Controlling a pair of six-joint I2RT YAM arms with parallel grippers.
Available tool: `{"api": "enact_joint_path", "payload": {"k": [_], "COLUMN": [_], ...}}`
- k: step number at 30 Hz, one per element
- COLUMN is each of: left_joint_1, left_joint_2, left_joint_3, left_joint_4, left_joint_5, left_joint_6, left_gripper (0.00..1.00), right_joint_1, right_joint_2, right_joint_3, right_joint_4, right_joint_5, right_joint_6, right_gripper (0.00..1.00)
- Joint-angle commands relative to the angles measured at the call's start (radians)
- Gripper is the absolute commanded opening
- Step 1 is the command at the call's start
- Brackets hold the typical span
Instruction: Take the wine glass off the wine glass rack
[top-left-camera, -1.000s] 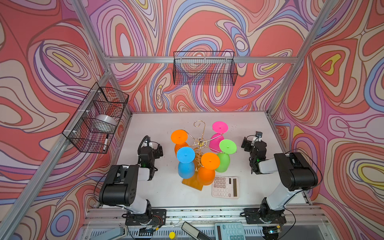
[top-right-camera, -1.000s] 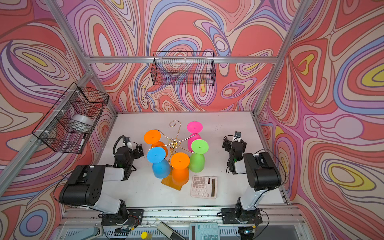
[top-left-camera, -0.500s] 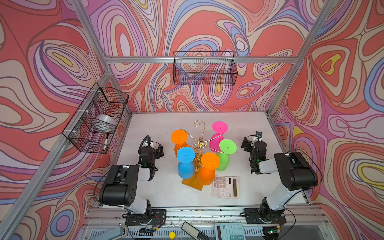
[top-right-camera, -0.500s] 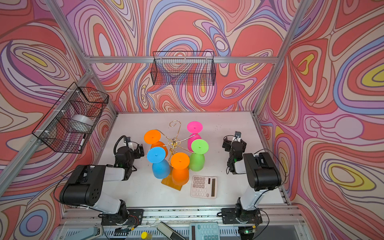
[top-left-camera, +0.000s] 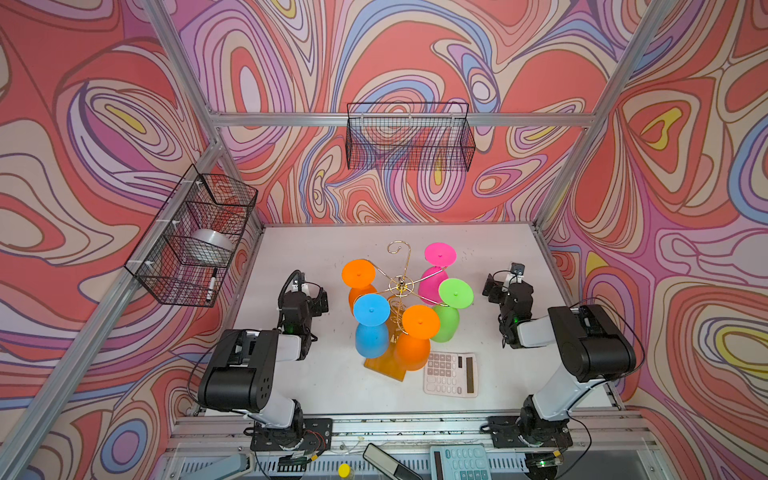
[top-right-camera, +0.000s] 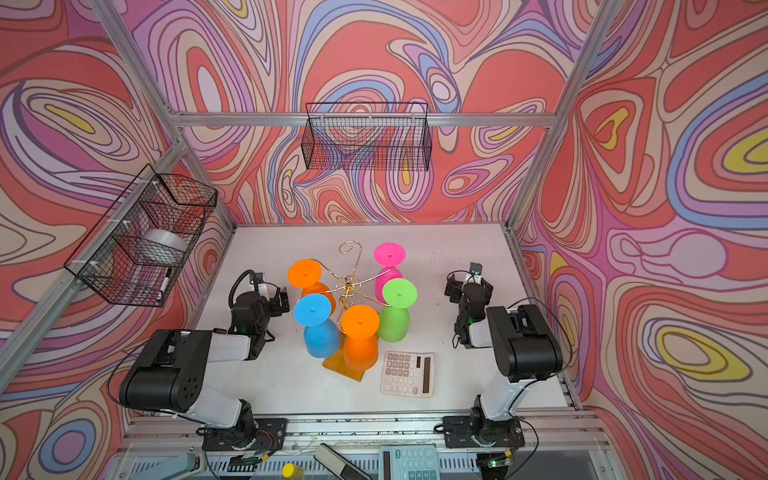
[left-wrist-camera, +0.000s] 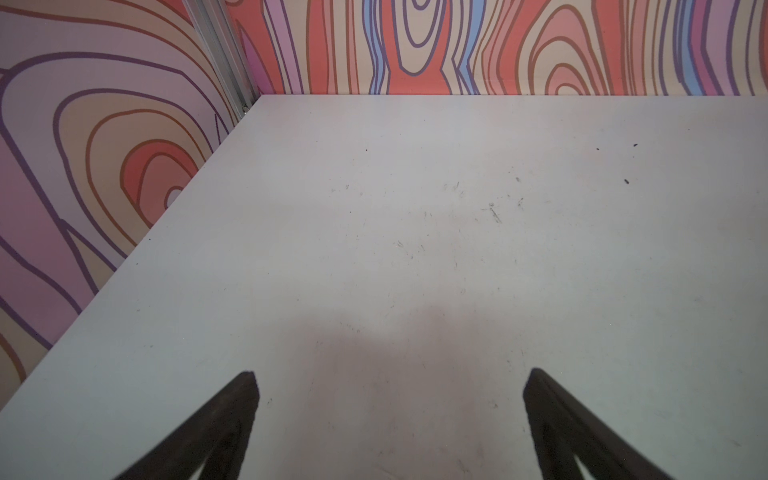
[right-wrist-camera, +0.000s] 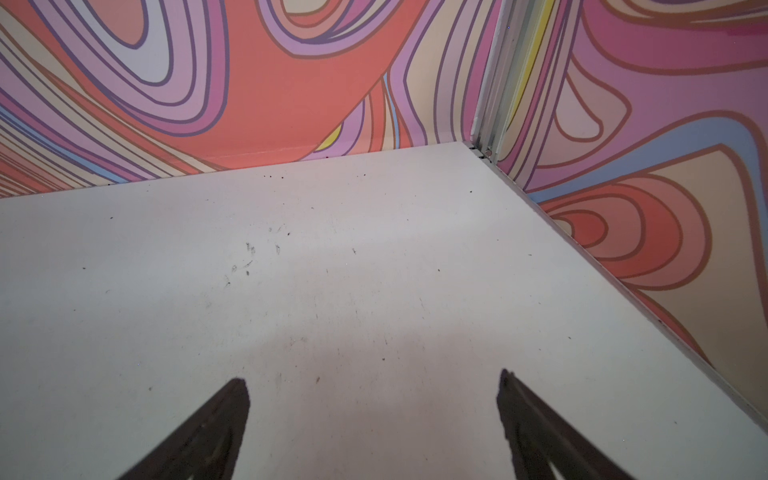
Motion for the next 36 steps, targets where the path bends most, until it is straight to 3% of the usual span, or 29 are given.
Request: {"api": "enact_joint_path", "payload": {"k": [1,16,25,29,36], "left_joint_1": [-0.003,-0.018,-0.048,-0.065,-0.066], "left_joint_2": [0.008,-0.007,-0.136,-0.198,-0.262], "left_joint_3": [0.016,0.014,0.080,0.107,0.159], "left_joint_4": [0.004,0.005,-0.211,-0.277,-0.362], "left_joint_5": [-0.009,-0.037,-0.138,-0.196,-0.173], "left_joint_6": [0.014,0.026,0.026,0.027,-0.050], "left_gripper": [1.00,0.99,1.00,0.99,1.00], "right_joint_1": [-0.004,0.007,0.015,0.017,0.020], "right_joint_2": [0.005,-0.013,-0.060,-0.128,-0.256], "right_joint_3": [-0.003,-0.044,-0.077,-0.050,0.014], "right_joint_4": [0.012,0.076,0.099,-0.025,-0.273], "right_joint_5": [-0.006,0.025,0.055,0.100,0.149], "right_joint_6": [-0.008,-0.016,-0.016,0.003,0.073], "right_gripper": [0.98,0.98,0.98,0.98,0.98]}}
